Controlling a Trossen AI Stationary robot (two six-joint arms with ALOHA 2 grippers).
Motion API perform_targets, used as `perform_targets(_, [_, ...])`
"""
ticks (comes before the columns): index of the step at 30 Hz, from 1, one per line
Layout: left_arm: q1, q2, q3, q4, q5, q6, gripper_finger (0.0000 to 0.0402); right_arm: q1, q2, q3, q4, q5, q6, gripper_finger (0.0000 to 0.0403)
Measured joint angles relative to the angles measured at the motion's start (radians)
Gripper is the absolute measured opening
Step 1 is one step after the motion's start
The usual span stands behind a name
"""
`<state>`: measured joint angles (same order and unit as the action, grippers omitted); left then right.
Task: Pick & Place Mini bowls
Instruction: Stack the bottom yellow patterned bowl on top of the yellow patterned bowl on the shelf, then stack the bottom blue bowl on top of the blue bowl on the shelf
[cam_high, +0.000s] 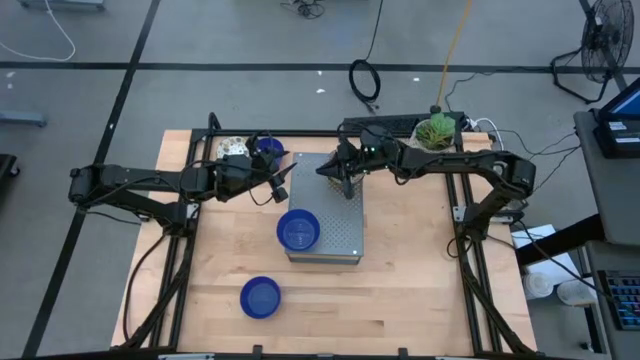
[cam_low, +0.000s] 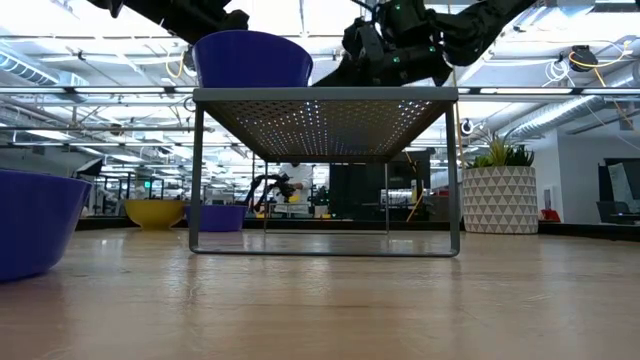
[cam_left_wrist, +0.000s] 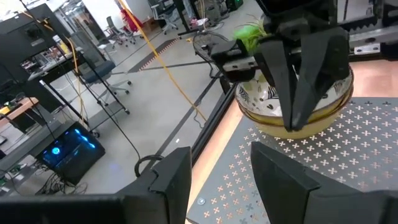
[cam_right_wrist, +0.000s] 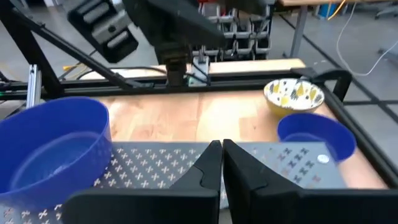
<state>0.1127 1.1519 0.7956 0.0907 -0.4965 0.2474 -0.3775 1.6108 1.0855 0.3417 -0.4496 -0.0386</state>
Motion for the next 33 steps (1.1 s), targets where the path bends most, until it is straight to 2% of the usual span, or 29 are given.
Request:
perform_targets(8, [0.000, 0.000, 0.000, -0.008, 0.000, 0.001, 0.0170, 0.000, -0.041, 0.003, 0.037, 0.001, -0.009, 0.0001])
perform_targets(16, [0.000, 0.000, 0.000, -0.011, 0.000, 0.000, 0.0170, -0.006, -0.040, 0.000, -0.031, 0.009, -0.032, 0.0001])
perform_targets(21, [0.000, 0.000, 0.000, -0.014, 0.000, 0.000, 0.0170, -0.015, -0.143, 0.002, -0.065, 0.008, -0.041, 0.0001])
perform_targets(29, [0.000, 0.000, 0.000, -0.024, 0.000, -0.003, 0.0170, -0.046, -0.338, 0.000, -0.365, 0.008, -0.089, 0.0001])
perform_targets(33, [0.000, 0.000, 0.000, -0.030, 0.000, -0.021, 0.0170, -0.062, -0.422, -0.065, -0.440, 0.012, -0.090, 0.0001])
